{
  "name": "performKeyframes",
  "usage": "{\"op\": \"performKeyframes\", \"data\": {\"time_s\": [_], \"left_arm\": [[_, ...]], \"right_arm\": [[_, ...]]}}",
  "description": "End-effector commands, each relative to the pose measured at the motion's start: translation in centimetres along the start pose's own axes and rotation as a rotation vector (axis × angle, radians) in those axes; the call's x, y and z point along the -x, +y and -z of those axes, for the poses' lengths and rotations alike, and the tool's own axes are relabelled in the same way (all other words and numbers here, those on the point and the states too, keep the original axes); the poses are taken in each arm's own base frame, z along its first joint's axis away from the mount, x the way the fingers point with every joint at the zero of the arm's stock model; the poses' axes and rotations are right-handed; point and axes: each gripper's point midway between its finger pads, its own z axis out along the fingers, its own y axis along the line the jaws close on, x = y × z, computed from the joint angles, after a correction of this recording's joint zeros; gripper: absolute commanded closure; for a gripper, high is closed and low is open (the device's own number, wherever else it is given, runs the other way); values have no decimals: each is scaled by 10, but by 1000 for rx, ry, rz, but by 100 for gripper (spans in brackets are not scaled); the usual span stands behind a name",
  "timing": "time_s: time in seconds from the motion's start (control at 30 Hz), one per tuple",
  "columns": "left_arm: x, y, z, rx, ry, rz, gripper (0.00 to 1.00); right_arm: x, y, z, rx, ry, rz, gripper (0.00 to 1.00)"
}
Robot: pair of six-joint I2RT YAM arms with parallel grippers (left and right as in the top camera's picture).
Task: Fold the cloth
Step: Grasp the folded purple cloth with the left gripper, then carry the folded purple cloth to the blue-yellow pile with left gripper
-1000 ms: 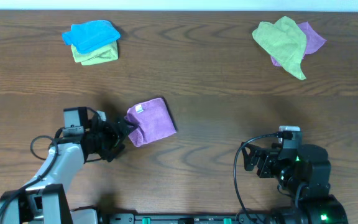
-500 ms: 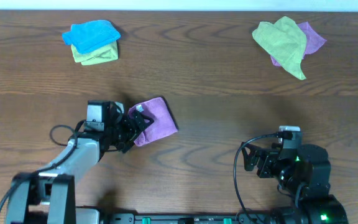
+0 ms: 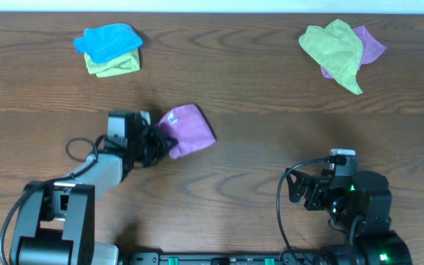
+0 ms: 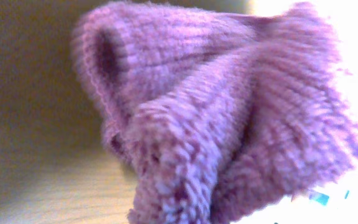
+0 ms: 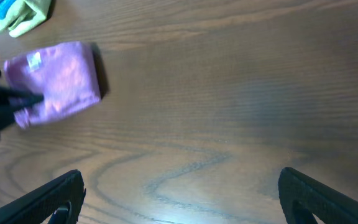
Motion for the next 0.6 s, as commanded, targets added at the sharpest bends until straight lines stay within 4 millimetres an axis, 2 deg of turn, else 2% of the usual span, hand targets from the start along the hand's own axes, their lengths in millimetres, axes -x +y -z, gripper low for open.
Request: {"op": "performKeyframes", "data": {"time_s": [0.0,0.27,0.33,0.43,0.5,0.57], "left_arm": [[35,-61,11,-92,-47,-34,94],[143,-158,77,-64,-356,-92,95],[166,-175,83,-76,-410,-107,94],[207,-188,82,-84,-463,-120,94],[239,-188,82,-87,-495,-112,94],[260,-185,85,-89,-520,-104,94]], "right_arm": [[0,-2,1,-5,-6,-22,1],[0,-2,0,-5,-6,-22,1],[0,-2,0,-4,-6,-22,1],[0,-2,1,-4,-6,-22,1],[0,-2,0,-5,-6,-22,1],[0,-2,0,-5,-6,-22,1]]}}
